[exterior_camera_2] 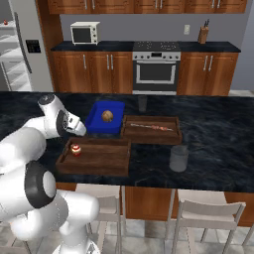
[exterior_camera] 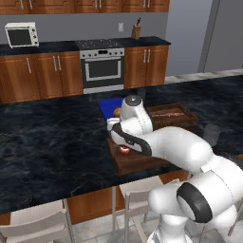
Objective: Take the cupcakes from the fridge and place them on the empty tray on the dining counter.
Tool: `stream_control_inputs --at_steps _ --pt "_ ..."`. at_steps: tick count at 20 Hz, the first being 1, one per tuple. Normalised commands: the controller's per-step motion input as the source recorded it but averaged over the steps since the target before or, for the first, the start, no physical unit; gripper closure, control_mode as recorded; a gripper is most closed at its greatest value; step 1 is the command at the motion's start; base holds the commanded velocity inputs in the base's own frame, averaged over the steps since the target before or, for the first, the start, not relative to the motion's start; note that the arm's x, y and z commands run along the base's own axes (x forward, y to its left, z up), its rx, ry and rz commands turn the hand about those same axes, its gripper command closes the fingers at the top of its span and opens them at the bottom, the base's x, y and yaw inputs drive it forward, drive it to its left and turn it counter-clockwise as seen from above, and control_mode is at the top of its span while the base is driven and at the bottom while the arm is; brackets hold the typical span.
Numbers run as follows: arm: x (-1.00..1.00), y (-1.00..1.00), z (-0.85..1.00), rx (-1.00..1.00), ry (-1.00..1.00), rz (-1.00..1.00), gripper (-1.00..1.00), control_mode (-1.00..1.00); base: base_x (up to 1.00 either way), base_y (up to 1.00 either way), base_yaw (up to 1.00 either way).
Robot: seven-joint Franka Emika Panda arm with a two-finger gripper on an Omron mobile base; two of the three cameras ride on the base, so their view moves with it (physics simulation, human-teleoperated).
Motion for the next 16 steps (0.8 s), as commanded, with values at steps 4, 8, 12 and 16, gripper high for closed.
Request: stream_control_inputs --at_steps 4,8,12,16 --pt "-0.54 -0.05 1.00 0.04 -0.16 0.00 -1.00 -1.00 0.00 0.00 0.00" --pt "-0.75 -0.21 1.00 0.02 -0.03 0.06 -1.00 -1.00 0.00 0.00 0.00" --pt "-0.88 -0.27 1.00 0.00 0.00 0.09 -1.00 -1.00 0.00 0.00 0.00" --pt "-0.98 -0.36 0.99 0.00 0.05 0.11 -1.00 -1.00 0.00 0.00 0.00"
